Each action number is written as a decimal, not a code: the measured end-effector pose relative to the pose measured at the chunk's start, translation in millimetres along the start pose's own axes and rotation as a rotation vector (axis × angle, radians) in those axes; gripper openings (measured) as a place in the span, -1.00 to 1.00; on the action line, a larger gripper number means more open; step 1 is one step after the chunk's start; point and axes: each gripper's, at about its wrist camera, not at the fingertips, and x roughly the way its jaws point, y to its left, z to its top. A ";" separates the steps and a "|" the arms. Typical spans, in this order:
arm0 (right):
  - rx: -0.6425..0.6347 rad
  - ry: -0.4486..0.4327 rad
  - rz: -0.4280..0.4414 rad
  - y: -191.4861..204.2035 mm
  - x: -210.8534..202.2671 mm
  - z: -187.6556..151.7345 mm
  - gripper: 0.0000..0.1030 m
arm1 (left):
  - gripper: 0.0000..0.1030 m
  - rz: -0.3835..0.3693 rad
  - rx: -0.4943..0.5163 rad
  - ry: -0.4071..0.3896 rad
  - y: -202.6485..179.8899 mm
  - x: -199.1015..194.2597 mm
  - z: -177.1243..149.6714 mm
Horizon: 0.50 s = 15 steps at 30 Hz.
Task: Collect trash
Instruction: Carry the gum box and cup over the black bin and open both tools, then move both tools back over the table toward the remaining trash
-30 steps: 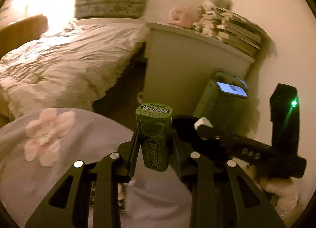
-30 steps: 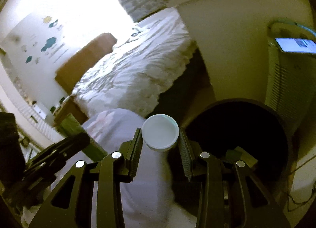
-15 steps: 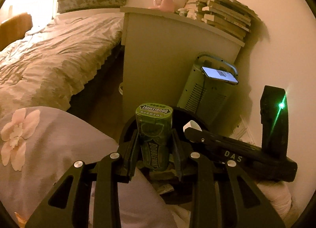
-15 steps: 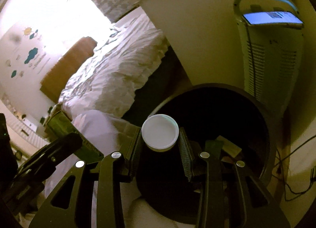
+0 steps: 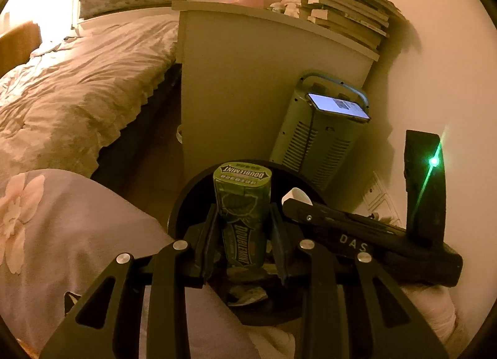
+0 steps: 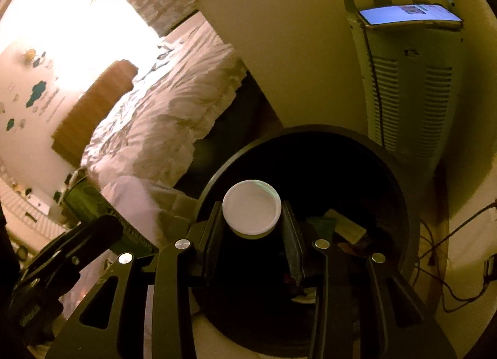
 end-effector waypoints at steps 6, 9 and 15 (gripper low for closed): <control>0.039 -0.022 -0.018 -5.8 -8.1 0.9 0.31 | -0.11 0.018 0.007 -0.012 -3.2 -4.6 0.5; 0.034 -0.024 -0.016 -3.7 -9.3 0.4 0.31 | 0.20 0.042 0.008 -0.039 -3.3 -12.9 -0.6; -0.023 -0.021 0.015 15.6 -11.0 -4.3 0.31 | 0.37 0.077 0.000 -0.048 7.8 -30.8 -9.4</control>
